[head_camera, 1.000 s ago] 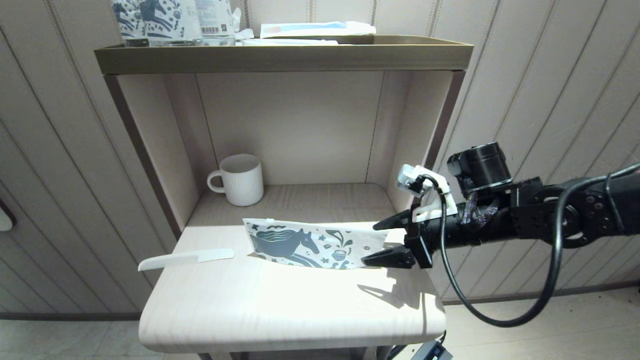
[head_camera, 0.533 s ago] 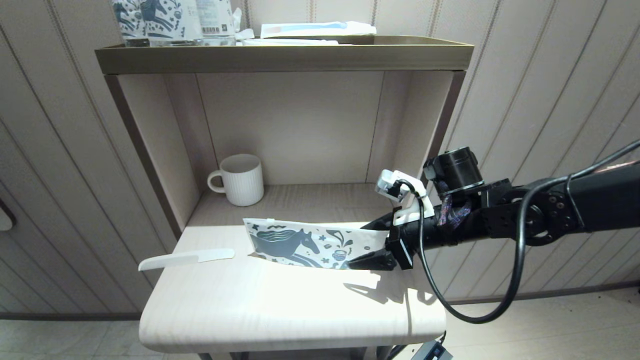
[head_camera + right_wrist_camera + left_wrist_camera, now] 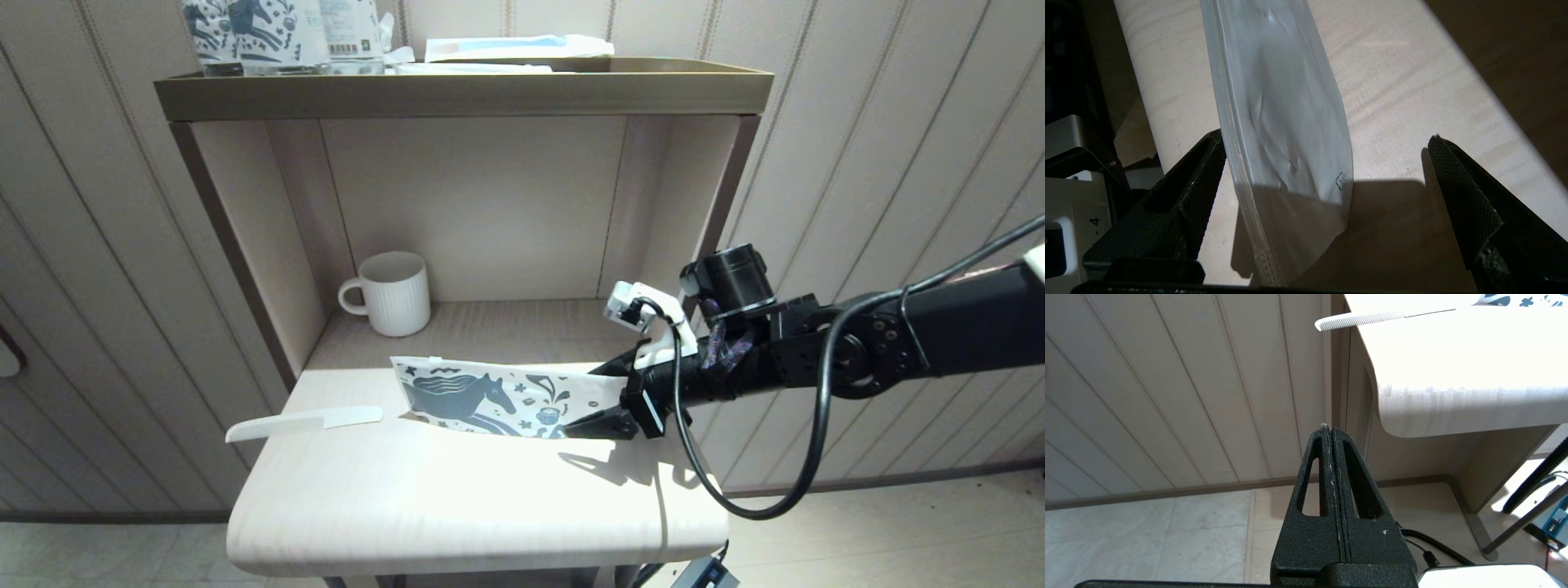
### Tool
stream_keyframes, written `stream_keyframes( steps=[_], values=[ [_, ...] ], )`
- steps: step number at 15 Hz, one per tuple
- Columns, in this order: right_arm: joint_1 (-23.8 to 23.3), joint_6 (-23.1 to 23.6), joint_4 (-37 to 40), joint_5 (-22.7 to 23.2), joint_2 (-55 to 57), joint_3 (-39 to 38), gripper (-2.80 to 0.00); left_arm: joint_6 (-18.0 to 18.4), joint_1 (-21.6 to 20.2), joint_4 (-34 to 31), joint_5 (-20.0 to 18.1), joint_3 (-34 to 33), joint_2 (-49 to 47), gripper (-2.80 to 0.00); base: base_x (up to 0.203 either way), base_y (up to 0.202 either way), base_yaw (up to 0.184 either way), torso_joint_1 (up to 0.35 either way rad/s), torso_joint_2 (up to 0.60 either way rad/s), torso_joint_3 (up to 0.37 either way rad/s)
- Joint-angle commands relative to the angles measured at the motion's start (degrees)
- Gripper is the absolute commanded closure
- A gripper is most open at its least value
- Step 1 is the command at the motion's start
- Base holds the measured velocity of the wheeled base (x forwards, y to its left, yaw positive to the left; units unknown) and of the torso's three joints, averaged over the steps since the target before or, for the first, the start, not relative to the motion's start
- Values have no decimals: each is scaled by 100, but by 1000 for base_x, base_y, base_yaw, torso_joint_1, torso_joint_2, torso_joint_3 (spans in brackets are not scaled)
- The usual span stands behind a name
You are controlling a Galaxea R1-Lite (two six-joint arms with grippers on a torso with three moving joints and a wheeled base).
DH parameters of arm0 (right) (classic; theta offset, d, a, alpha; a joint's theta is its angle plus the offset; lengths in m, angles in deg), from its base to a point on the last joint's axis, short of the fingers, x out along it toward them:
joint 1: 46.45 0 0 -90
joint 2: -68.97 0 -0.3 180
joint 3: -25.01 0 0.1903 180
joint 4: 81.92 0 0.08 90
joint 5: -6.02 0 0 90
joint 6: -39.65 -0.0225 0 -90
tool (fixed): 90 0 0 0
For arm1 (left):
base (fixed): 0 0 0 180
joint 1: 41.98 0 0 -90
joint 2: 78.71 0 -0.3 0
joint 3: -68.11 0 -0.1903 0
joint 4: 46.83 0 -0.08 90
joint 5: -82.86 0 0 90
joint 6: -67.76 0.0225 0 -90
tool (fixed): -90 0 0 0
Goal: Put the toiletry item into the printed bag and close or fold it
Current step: Pick up the storage bag
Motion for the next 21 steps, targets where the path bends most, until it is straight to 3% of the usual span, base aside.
stream_keyframes(
  steps=[1, 7, 8, 21],
  values=[
    [24, 15, -16, 24, -29, 17, -280, 4, 2, -7, -3, -3, 0, 0, 0, 0, 0, 0, 0, 0],
    [102, -16, 6, -12, -63, 51, -280, 4, 2, -4, -2, 1, 0, 0, 0, 0, 0, 0, 0, 0],
    [94, 4, -23, -68, -56, -3, 0, 4, 2, -4, -1, 1, 0, 0, 0, 0, 0, 0, 0, 0],
    [123, 19, -42, -64, -190, -49, 0, -22, 2, -4, -1, -8, 0, 0, 0, 0, 0, 0, 0, 0]
  ],
)
